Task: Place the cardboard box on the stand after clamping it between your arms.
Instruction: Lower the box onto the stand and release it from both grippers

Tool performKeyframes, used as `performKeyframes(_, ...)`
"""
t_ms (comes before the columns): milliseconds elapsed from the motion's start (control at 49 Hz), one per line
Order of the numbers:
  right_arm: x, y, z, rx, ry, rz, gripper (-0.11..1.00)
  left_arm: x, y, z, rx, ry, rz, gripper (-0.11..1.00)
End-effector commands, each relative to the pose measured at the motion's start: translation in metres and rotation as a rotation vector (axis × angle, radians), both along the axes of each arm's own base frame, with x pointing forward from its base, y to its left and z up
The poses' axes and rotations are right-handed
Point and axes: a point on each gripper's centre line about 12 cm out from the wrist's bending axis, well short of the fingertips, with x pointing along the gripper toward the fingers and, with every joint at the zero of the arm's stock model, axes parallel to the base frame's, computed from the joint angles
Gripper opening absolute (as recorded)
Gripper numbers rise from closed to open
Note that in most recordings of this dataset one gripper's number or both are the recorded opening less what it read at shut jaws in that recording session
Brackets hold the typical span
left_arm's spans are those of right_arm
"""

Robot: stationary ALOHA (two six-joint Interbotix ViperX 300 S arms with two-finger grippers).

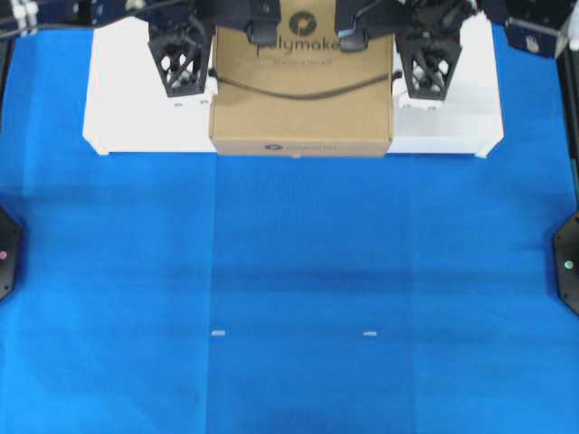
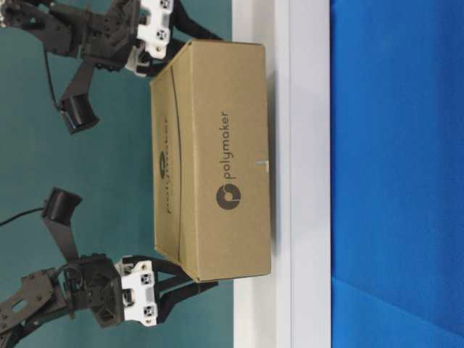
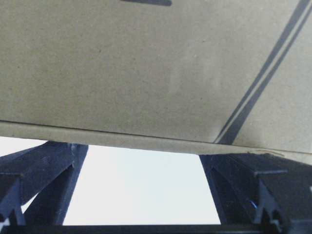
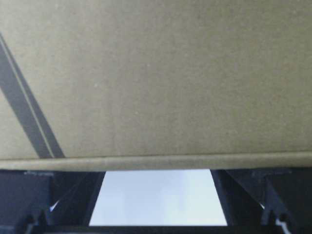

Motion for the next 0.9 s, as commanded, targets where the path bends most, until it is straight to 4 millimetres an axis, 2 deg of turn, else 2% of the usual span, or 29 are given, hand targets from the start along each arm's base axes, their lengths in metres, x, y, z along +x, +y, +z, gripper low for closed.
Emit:
performKeyframes(0, 0.041, 0.003, 0.041, -0.043, -0.215, 0.039, 0.99, 0.032, 0.008, 0.056, 0.1, -0.241, 0.001, 0.88)
performKeyframes(122, 0.043, -0.007, 0.037, -0.035, -0.218, 0.048, 0.99, 0.031, 0.019, 0.055, 0.109, -0.236, 0.014, 0.88)
performKeyframes(306, 0.046, -0.017, 0.03, -0.026, -0.211, 0.053, 0.99, 0.032, 0.026, 0.051, 0.12, -0.224, 0.004, 0.88)
performKeyframes(632, 0.04, -0.028, 0.02, -0.024, -0.19, 0.042, 0.99, 0.038, 0.03, 0.048, 0.132, -0.237, 0.0, 0.88)
performKeyframes(877, 0.032, -0.037, 0.004, -0.022, -0.155, 0.05, 0.98, 0.032, 0.035, 0.031, 0.119, -0.214, 0.014, 0.88)
